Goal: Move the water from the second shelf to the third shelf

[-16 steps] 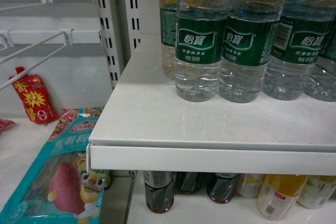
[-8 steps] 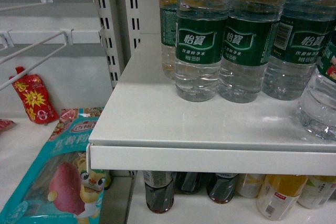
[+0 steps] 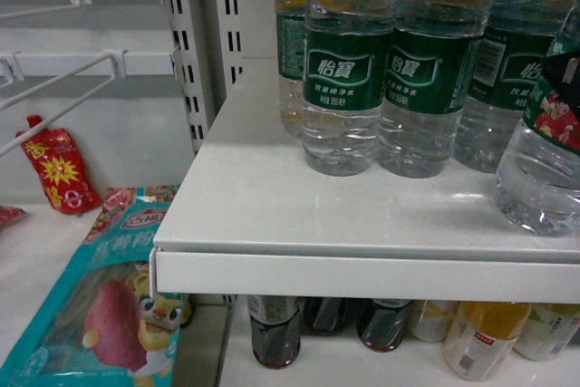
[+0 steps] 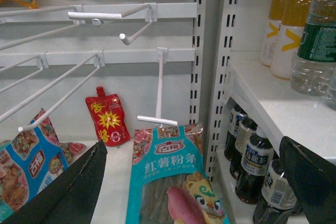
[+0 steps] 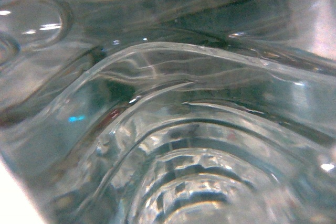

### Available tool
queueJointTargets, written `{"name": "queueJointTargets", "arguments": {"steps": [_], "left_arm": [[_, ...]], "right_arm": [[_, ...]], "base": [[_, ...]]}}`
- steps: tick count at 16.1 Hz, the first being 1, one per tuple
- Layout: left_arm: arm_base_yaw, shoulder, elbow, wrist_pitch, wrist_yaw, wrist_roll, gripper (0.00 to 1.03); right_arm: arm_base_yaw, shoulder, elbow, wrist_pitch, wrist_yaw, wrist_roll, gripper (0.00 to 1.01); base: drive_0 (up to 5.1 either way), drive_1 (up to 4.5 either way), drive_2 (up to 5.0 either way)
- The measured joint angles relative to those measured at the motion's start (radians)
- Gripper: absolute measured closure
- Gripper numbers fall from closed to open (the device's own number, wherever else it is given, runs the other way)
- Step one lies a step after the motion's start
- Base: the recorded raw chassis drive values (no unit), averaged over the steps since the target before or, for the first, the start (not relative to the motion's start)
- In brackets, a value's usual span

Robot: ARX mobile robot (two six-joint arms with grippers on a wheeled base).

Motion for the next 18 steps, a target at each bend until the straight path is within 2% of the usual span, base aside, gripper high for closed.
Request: {"name": "queueJointTargets", "arguments": {"steps": [9,11,13,14,15,18], "left_arm": [[0.0,0.0,0.0,0.0,0.0,0.0,0.05],[0.0,0.0,0.0,0.0,0.0,0.0,0.05],[0.0,0.0,0.0,0.0,0.0,0.0,0.05],[0.0,0.0,0.0,0.0,0.0,0.0,0.05],[0.0,0.0,0.0,0.0,0.0,0.0,0.05],[0.0,0.0,0.0,0.0,0.0,0.0,0.05]], "right_arm": [[0.0,0.017,0.013,-0.002,0.005,-0.006,0.59],[0.0,0.02,0.023,0.005,0.002,-0.006,0.27],[0.0,0.02,0.034,0.009,0.002,-0.006,0.07],[0.0,0.02,0.034,0.006,0.0,-0.005,0.01],[0.0,0.02,0.034,0.005,-0.002,-0.006,0.04],[0.0,0.02,0.034,-0.002,-0.007,-0.005,0.03]], "base": [[0.0,0.0,0.0],[0.0,0.0,0.0],[0.0,0.0,0.0],[0.0,0.0,0.0],[0.0,0.0,0.0],[0.0,0.0,0.0]]}}
